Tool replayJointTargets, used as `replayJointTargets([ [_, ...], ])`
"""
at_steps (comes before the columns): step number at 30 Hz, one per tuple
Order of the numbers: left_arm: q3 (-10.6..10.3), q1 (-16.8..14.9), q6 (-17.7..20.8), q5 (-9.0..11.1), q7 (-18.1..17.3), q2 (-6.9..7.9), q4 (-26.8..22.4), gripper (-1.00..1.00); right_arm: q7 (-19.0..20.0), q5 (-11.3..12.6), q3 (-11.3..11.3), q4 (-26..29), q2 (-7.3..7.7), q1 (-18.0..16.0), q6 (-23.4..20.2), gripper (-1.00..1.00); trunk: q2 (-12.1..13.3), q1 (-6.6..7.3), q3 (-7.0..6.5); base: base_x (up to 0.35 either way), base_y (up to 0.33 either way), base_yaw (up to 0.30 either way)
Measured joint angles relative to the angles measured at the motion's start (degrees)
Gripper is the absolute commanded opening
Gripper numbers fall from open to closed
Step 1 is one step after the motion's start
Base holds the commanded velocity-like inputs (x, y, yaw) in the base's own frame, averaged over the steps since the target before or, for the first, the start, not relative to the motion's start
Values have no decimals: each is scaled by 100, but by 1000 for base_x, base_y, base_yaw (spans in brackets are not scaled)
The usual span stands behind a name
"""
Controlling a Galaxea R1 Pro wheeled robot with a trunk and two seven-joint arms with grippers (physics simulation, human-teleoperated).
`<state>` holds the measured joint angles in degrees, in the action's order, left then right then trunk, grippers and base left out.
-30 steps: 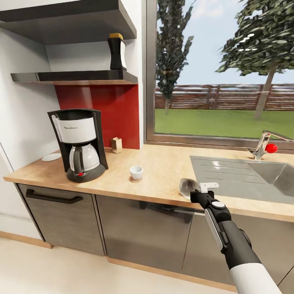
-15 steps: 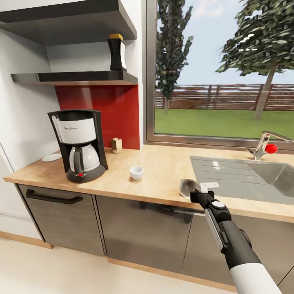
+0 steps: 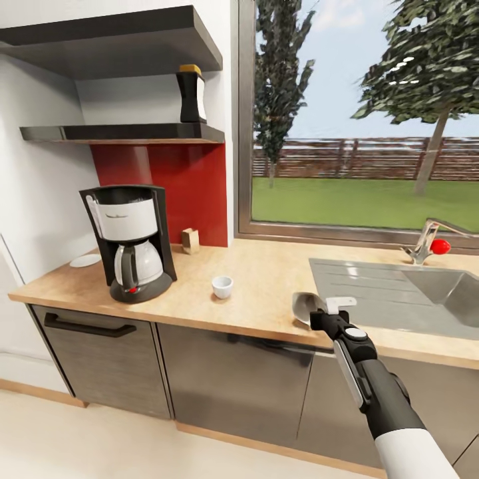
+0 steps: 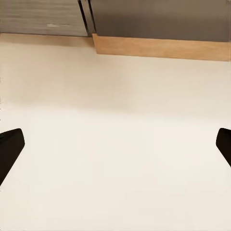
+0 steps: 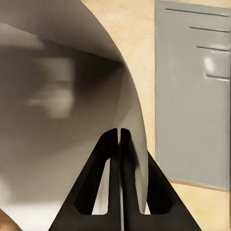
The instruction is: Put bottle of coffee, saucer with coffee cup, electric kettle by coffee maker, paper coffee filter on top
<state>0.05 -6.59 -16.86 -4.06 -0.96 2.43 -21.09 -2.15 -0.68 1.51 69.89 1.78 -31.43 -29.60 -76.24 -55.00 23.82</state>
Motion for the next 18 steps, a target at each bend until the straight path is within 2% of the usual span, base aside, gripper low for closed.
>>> replayJointTargets([
  [7, 1, -1, 0, 0, 0, 1, 3, 100, 0, 5, 2, 54, 0, 0, -1, -100, 281, 154, -126, 0, 0, 0],
  [18, 1, -1, 0, 0, 0, 2, 3, 100, 0, 7, 35, 426, 1, 0, 1, -100, 722, 396, -323, 0, 0, 0],
])
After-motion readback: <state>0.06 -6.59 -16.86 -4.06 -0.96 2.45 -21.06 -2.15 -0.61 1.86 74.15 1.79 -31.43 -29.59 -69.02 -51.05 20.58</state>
